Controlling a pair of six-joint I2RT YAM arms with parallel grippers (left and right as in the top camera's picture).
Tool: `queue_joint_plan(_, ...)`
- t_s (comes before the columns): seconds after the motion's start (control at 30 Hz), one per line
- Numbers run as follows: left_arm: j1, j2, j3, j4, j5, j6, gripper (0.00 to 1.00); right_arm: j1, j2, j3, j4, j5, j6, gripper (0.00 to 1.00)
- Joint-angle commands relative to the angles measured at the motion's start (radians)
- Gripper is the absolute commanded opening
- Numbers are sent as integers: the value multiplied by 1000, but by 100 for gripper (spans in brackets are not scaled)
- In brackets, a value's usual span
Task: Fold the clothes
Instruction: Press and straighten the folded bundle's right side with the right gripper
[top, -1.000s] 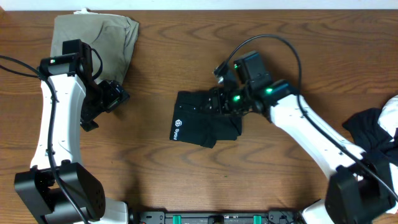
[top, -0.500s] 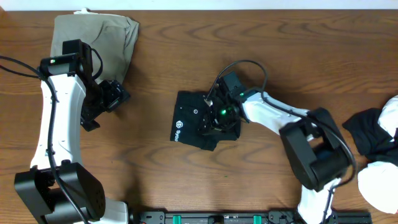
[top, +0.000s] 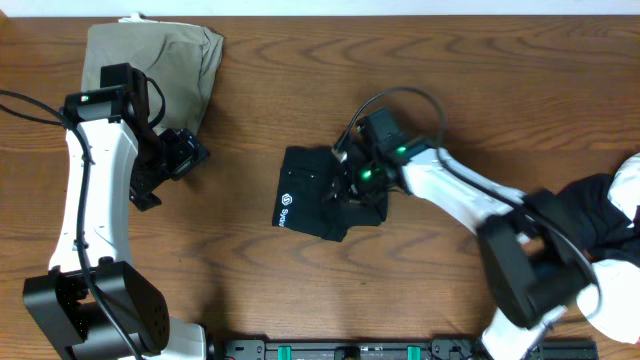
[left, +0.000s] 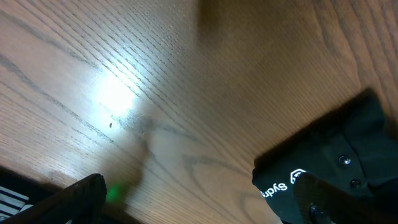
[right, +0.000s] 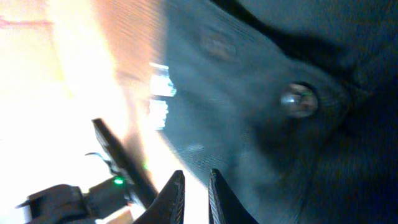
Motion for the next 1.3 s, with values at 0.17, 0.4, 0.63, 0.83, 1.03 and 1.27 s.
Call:
queue_joint_plan(0.17, 0, 0, -4, 12, -1, -16, 98, -37, -194, 5, 155, -4, 12, 1)
queue_joint_plan(0.4, 0, 0, -4, 15, -1, -16, 98, -34, -110, 5, 286, 48, 35, 1)
queue_joint_plan(0.63, 0, 0, -4, 14, -1, -16, 98, -35, 45, 5, 450, 49, 31, 1)
queue_joint_plan(0.83, 0, 0, -4, 8, -1, -16, 98, -31, 206, 5, 518, 47, 27, 1)
queue_joint_plan(1.03, 0, 0, -4, 8, -1, -16, 98, -27, 278, 5, 533, 47, 19, 1)
queue_joint_plan(1.27, 0, 0, -4, 6, -1, -15, 98, -71, 203, 6, 640, -103, 23, 1)
